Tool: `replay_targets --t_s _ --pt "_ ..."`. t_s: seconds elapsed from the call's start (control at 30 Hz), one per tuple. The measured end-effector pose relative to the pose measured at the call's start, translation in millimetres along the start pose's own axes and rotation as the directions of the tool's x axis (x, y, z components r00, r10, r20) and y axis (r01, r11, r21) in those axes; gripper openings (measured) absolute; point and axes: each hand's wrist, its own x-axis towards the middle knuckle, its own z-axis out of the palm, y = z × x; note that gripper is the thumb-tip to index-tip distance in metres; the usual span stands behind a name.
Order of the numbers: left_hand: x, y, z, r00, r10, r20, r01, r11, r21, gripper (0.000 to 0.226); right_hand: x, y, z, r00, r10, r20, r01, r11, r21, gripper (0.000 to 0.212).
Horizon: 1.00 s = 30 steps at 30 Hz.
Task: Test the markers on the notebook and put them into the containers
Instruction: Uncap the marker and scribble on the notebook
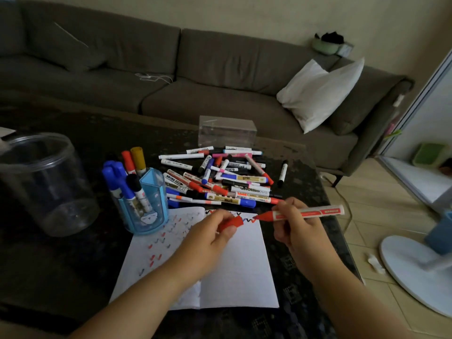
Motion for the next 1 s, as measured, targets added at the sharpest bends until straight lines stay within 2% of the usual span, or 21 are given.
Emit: replay_targets --t_s 0.1,0.2,0.5,0.67,0.77,0.87,1.0 --pt "-20 16 -20 0.998 0.048 -0.03 -0.048 0.999 -0.017 0.019 -20 -13 8 0.996 -0.066 0.063 0.068 0.997 -0.029 0.023" --pt "-37 28 -36 0.995 0.095 -0.037 -0.094 0.995 0.015 0.014 -34 -24 18 0.985 -0.125 0.115 0.13 0.991 -0.037 0.024" --pt "-73 53 -47 0.982 0.186 -0.022 -0.181 0.975 0.131 0.016 -70 -37 40 0.955 -0.188 0.23 0.22 0.968 -0.122 0.024" --pt "-82 60 -52 0.985 0.167 -0.034 -0.157 0.967 0.199 0.015 -77 -42 46 0.958 -0.223 0.18 0.253 0.953 -0.164 0.027" --pt "-84 65 -57 0.985 0.169 -0.02 -0.16 0.963 0.216 0.022 -80 -45 51 0.97 -0.203 0.132 0.215 0.973 -0.083 0.031" --pt "-86 67 -57 0.979 0.199 -0.045 -0.184 0.957 0.225 0.023 -81 -41 63 0.982 -0.169 0.083 0.164 0.984 0.072 0.028" --pt "-87 65 -57 0.975 0.208 -0.076 -0.181 0.948 0.263 0.021 -80 -32 76 0.99 -0.117 0.078 0.095 0.966 0.24 0.032"
